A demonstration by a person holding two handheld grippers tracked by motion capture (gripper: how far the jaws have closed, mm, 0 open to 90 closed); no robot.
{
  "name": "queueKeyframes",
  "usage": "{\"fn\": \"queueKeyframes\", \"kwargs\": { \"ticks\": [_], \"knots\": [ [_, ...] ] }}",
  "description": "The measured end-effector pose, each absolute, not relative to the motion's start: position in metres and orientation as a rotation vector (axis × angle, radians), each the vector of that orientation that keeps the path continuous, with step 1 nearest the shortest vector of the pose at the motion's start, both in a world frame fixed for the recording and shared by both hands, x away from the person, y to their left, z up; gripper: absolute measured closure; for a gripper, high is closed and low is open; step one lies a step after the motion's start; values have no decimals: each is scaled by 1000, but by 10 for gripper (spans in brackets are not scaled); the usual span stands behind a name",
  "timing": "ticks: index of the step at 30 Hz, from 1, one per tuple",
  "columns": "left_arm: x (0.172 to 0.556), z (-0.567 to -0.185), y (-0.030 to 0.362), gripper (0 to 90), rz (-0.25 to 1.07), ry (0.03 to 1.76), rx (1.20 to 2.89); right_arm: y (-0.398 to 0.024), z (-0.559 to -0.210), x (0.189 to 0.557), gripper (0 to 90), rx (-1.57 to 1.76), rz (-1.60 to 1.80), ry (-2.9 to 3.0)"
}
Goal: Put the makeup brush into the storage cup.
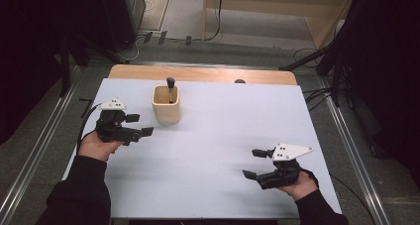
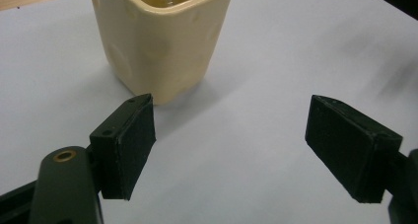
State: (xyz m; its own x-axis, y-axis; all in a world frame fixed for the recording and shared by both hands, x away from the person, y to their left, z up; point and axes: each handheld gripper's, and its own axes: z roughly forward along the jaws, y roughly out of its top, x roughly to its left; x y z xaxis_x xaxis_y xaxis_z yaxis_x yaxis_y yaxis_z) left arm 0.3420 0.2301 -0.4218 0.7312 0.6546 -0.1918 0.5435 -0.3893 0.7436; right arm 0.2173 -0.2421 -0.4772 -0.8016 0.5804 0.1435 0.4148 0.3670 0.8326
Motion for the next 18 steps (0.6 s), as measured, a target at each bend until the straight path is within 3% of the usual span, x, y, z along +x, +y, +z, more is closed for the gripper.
{"fn": "queueKeyframes", "kwargs": {
  "ticks": [18],
  "knots": [
    [315,-432,227,187,145,842,2122,-243,-477,217,226,890,1416,2441]
  ]
}}
